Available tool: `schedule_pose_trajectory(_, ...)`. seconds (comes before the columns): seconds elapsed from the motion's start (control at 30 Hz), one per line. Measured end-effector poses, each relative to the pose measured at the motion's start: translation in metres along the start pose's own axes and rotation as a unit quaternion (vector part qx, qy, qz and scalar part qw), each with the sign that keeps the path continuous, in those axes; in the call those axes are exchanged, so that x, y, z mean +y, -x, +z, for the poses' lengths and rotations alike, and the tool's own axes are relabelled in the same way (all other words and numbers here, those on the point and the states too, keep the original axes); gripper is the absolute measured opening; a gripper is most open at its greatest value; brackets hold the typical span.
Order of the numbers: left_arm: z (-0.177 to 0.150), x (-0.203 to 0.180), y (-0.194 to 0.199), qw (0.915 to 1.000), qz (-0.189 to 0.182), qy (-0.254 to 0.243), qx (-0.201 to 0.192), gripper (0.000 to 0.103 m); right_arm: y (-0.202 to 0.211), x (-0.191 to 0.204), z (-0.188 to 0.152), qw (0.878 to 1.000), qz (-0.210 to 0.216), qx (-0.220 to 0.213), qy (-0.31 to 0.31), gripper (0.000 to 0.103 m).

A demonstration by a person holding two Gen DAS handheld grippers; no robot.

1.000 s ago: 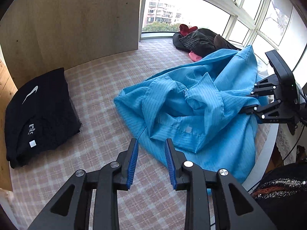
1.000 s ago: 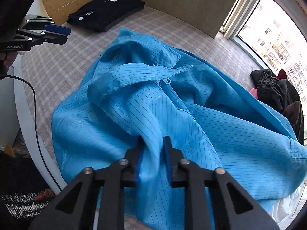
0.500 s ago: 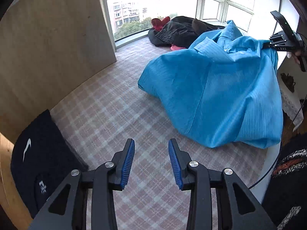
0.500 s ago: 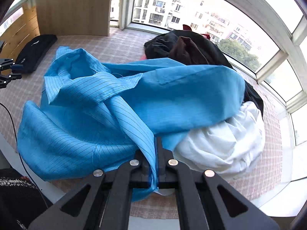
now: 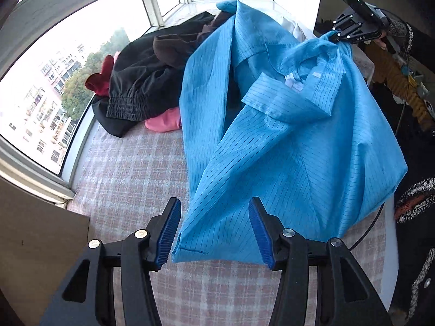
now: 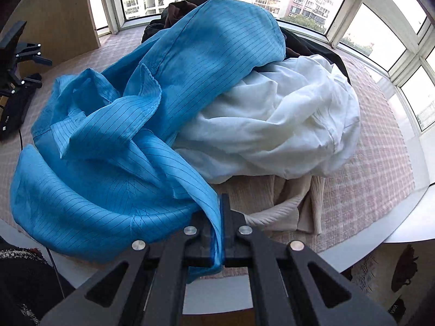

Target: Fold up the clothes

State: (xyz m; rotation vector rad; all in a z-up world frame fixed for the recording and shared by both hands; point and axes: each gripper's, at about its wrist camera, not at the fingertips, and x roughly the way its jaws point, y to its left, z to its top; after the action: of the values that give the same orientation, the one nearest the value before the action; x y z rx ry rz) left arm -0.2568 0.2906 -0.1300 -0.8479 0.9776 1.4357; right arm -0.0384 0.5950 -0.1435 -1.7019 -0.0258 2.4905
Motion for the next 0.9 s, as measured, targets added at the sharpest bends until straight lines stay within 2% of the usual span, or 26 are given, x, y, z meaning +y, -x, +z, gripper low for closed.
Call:
schedule_pose_trajectory(0.13,0.005,-0.003,-0.037,0.9977,-0.022,-0.045,0.047,0.050,-0.007,-0.002,0.003,1.000,0.009,0.002,-0.003,0.002)
schedule_pose_trajectory(0.27,0.007,0.001,-0.065,0.9960,-0.049,-0.030,0.069,0.047,-0.009,-0.001,0.006,1.000,0.021,-0.001,-0.003,0.003)
schedule_pose_trajectory(0.33,0.006,0.005,-0.076,0.9945,-0.067,0.004,0.081,0.023,-0.009,-0.002,0.007,1.000,0.028,-0.004,-0.006,0.008)
schedule_pose_trajectory(0.37,0.006,0.005,-0.079,0.9943,-0.069,0.015,0.080,0.007,-0.008,-0.002,0.007,1.000,0.029,-0.007,-0.003,0.013)
schedule_pose_trajectory(0.4,0.004,0.004,-0.079,0.9948,-0.065,0.022,0.075,0.006,-0.006,-0.002,0.007,0.999,0.030,-0.013,0.000,0.018)
schedule_pose_trajectory(0.47,0.000,-0.003,-0.075,0.9953,-0.066,0.034,0.062,0.002,0.001,0.000,0.003,0.999,0.031,-0.027,0.008,0.040)
schedule_pose_trajectory(0.6,-0.013,-0.016,-0.057,0.9954,-0.064,0.063,0.034,0.002,0.017,0.004,-0.010,0.997,0.047,-0.056,0.012,0.045)
schedule_pose_trajectory(0.67,-0.019,-0.018,-0.050,0.9947,-0.063,0.079,0.021,0.002,0.018,0.009,-0.017,0.997,0.056,-0.058,0.022,0.051)
schedule_pose_trajectory(0.8,-0.027,-0.021,-0.050,0.9912,-0.051,0.122,0.011,0.001,-0.002,0.018,-0.023,0.998,0.031,-0.044,0.043,0.051)
schedule_pose_trajectory(0.9,-0.029,-0.029,-0.058,0.9862,-0.035,0.161,0.013,0.001,-0.023,0.011,-0.025,0.999,0.030,-0.019,0.013,0.050)
